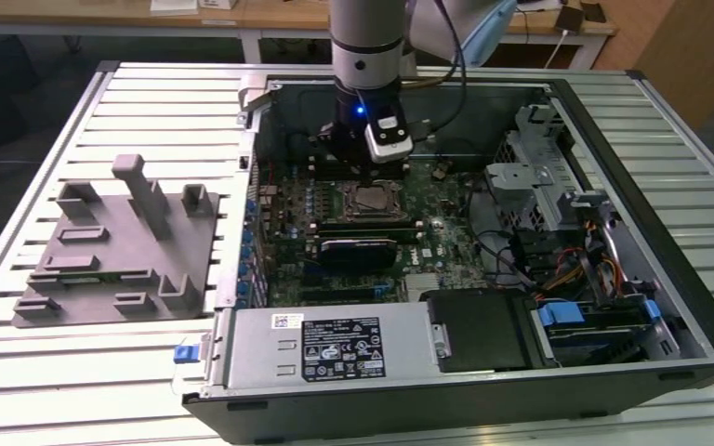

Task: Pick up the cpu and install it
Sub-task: 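Install the first cpu locking lever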

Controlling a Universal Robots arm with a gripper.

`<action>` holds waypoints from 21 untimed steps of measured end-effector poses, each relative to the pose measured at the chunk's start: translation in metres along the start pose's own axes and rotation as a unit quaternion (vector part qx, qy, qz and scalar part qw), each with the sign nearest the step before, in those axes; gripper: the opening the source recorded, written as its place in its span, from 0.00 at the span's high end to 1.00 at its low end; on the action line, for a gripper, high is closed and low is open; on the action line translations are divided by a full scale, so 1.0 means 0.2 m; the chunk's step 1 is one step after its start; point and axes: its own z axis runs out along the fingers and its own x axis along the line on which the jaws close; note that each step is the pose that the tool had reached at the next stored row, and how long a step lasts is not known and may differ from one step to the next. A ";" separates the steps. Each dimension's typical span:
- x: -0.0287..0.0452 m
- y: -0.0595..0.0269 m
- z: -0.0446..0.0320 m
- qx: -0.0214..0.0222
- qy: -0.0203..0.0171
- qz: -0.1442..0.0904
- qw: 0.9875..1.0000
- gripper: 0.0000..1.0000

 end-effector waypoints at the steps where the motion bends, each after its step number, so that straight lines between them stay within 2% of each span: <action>1: -0.004 0.001 0.000 0.000 0.000 0.000 1.000 0.89; 7: -0.046 0.013 0.003 0.003 0.003 -0.003 1.000 0.89; 17: -0.063 -0.032 0.004 0.003 0.003 -0.010 1.000 0.89; 21: -0.063 -0.034 0.007 0.003 0.003 -0.026 1.000 0.89</action>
